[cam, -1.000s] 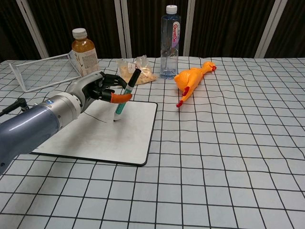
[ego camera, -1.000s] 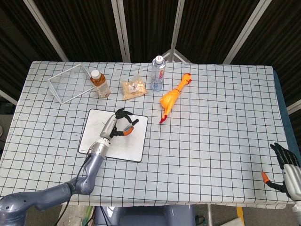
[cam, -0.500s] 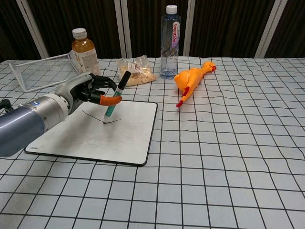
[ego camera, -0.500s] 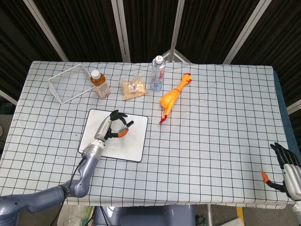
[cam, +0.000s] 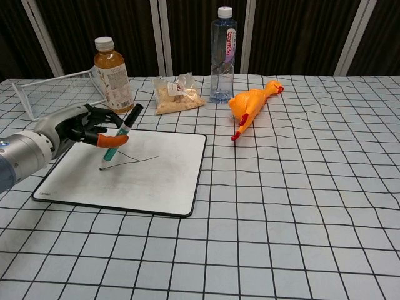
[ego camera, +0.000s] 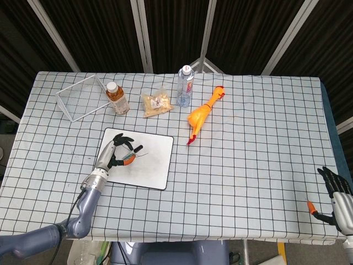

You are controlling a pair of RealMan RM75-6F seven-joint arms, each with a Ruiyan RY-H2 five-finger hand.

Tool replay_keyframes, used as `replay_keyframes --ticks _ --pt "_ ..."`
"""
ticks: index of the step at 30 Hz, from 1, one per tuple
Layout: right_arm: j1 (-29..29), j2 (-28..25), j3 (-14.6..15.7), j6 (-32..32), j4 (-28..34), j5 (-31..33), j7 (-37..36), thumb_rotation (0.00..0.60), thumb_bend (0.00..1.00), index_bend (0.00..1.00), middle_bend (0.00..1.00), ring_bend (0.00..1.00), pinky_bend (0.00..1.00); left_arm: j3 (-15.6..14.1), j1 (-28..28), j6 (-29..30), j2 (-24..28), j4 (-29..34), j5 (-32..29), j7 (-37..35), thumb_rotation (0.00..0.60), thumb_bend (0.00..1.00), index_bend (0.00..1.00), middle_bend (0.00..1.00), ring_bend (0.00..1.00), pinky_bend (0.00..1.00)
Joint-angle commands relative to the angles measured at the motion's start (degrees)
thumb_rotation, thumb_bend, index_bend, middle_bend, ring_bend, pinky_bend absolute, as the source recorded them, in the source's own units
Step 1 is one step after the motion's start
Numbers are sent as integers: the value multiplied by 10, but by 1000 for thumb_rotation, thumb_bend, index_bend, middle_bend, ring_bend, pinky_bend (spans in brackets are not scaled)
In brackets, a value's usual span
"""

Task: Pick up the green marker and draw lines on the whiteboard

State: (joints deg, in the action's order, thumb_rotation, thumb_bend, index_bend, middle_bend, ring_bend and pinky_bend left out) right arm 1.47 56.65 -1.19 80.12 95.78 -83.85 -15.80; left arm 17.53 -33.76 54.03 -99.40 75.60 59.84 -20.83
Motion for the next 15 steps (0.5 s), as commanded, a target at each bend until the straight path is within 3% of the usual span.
replay_keyframes --ticks 1,10,15 --pt "-1 0 0 1 -1 0 0 600 354 0 0 0 0 -6 11 5 9 10 -1 1 600 527 791 266 47 76" --pt "-1 2 -1 4 -1 -1 2 600 354 0 0 0 0 -16 50 31 63 71 5 1 600 527 791 267 47 76" --pt "0 2 -1 3 0 -3 1 600 354 0 0 0 0 6 72 60 101 138 28 -46 600 526 791 269 48 76"
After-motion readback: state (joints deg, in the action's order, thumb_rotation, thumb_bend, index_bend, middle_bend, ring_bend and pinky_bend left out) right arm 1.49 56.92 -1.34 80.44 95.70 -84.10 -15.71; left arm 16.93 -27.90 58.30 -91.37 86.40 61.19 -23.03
